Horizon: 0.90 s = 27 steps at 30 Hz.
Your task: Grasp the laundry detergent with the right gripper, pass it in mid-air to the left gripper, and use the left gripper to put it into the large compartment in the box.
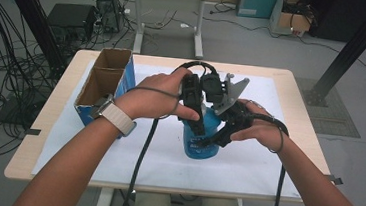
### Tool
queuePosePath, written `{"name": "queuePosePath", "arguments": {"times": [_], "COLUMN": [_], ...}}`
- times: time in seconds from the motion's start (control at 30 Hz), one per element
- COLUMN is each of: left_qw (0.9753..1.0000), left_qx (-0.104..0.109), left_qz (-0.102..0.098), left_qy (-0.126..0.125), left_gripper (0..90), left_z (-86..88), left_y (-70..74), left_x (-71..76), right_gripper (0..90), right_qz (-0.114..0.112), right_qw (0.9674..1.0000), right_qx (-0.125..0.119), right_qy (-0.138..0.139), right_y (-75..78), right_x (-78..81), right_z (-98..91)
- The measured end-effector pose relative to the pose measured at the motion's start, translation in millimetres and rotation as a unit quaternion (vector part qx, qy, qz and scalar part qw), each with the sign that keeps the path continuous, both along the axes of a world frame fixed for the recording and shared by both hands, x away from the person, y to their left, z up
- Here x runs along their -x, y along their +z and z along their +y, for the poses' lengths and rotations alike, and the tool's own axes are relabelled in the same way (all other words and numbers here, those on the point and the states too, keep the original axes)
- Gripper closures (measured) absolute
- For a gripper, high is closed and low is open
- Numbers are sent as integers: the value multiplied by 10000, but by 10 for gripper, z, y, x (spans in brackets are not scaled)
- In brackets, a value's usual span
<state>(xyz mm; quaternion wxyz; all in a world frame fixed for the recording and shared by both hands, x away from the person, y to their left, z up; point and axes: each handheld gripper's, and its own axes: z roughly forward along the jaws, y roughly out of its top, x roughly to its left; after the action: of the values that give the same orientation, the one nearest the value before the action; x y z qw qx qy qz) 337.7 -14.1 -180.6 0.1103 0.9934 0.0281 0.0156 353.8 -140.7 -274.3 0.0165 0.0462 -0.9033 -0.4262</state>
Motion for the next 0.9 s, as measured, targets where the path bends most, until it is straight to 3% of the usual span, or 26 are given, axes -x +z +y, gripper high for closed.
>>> {"name": "queuePosePath", "arguments": {"times": [0.07,0.1,0.17,0.47,0.9], "left_qw": [9999,10000,9999,10000,10000], "left_qx": [-69,15,-76,-3,-59], "left_qz": [-12,-7,-13,13,-16], "left_qy": [-87,5,-80,12,-61], "left_gripper": [371,371,370,371,371], "left_z": [3,4,7,20,26], "left_y": [8,-5,7,-9,7], "left_x": [-13,-1,-13,-1,-8], "right_gripper": [427,427,427,427,427], "right_qz": [2,3,6,-4,-11], "right_qw": [10000,10000,10000,10000,10000], "right_qx": [33,20,17,22,15], "right_qy": [12,12,3,14,18], "right_y": [1,0,-4,-8,-1], "right_x": [-2,-3,-2,-4,-4], "right_z": [-1,1,3,17,21]}}
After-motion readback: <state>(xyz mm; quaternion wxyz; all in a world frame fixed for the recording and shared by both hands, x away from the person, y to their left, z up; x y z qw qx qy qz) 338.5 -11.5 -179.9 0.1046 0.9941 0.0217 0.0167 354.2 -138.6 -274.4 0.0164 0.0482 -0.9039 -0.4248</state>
